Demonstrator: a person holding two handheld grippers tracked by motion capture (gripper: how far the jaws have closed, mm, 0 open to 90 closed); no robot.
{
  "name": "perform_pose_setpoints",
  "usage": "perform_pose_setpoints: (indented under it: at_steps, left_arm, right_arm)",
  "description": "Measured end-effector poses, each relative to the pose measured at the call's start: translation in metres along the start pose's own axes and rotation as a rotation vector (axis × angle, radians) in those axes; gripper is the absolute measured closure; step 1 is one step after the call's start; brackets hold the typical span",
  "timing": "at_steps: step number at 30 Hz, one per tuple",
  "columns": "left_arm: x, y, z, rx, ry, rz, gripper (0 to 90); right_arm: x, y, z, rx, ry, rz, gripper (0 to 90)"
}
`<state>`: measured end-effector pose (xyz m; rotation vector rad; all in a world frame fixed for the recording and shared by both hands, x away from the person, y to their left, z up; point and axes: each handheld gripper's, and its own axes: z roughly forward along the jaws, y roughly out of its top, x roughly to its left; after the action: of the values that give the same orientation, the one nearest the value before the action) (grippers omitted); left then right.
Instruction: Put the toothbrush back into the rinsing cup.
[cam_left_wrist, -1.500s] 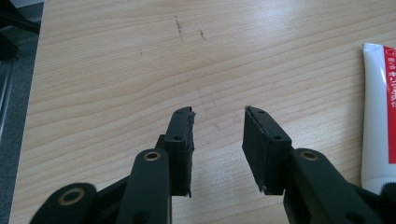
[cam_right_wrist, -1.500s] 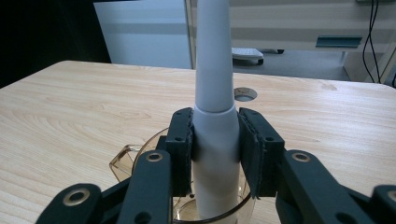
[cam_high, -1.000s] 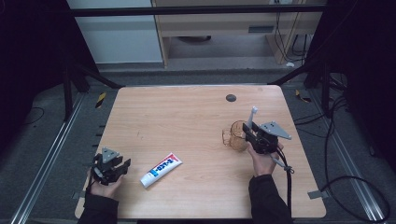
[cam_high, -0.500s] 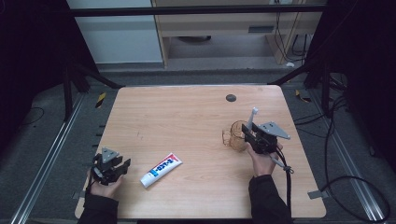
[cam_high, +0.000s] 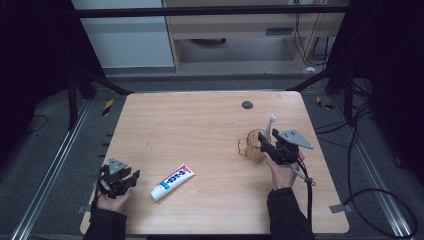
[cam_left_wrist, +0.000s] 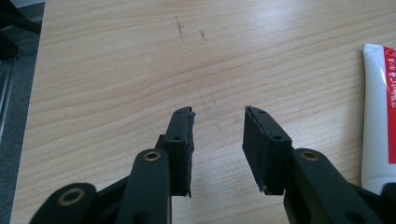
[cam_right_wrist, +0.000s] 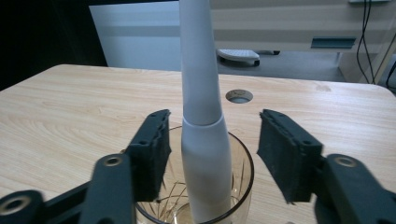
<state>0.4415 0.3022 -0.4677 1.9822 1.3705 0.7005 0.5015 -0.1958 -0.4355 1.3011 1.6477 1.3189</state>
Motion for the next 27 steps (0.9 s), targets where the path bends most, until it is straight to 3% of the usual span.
perform_pose_setpoints:
  at_steps: [10, 20, 25, 27]
  left_arm:
    - [0.000, 0.000, -0.001, -0.002, 0.001, -0.001, 62.5]
    - [0.000, 0.000, -0.001, -0.005, 0.000, -0.004, 62.4]
    - [0.000, 0.000, -0.001, -0.006, 0.000, -0.003, 62.3]
    - [0.000, 0.000, -0.001, -0.005, -0.001, -0.003, 62.4]
  right_arm:
    - [0.001, 0.005, -0.011, 0.058, -0.001, -0.037, 28.1]
    - [0.003, 0.006, -0.028, 0.083, 0.019, -0.059, 24.5]
    - [0.005, 0.001, -0.041, 0.095, 0.034, -0.089, 23.4]
    - [0.004, -0.002, -0.047, 0.101, 0.042, -0.080, 23.4]
